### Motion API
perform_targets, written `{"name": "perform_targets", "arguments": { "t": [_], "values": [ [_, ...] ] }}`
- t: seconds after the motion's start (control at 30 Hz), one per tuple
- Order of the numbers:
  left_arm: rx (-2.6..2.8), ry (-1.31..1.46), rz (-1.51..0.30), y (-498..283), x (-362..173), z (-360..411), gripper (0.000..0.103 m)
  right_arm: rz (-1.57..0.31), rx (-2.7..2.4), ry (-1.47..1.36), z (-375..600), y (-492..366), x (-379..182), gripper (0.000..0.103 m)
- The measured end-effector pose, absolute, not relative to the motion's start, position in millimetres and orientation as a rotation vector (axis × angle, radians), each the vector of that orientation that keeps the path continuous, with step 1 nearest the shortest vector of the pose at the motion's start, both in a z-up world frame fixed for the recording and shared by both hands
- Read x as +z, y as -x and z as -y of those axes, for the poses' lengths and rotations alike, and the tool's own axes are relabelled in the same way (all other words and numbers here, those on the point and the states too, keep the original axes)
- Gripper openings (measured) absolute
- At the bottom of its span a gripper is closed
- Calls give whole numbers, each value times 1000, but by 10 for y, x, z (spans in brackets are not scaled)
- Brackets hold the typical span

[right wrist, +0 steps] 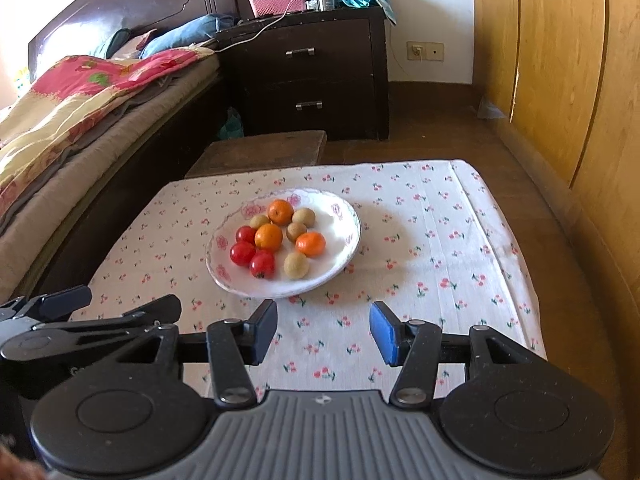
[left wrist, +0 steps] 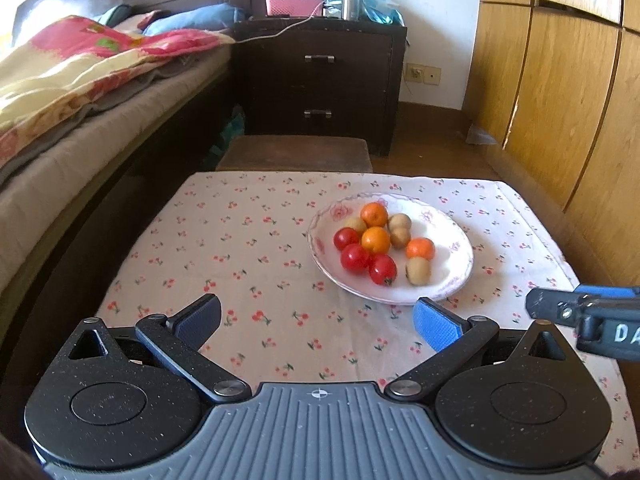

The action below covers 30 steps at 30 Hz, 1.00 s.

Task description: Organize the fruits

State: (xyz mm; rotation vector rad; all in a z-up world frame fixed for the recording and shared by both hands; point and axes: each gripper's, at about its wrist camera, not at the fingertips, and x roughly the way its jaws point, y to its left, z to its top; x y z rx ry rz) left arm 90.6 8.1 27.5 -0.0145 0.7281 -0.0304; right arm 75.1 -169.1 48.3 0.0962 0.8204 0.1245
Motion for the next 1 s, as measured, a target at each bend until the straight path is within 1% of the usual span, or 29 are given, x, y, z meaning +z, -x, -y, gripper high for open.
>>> {"name": "perform_targets", "arguments": {
  "t": [0.43,1.0],
  "values": [
    [-38,-9,-766,-652,203,-54,103,-849,128,-73,1638,-454,389,51],
    [-49,-28,-771,-455,211,-40,103,-847,140,-74,1598,-256,401,51]
  ]
}}
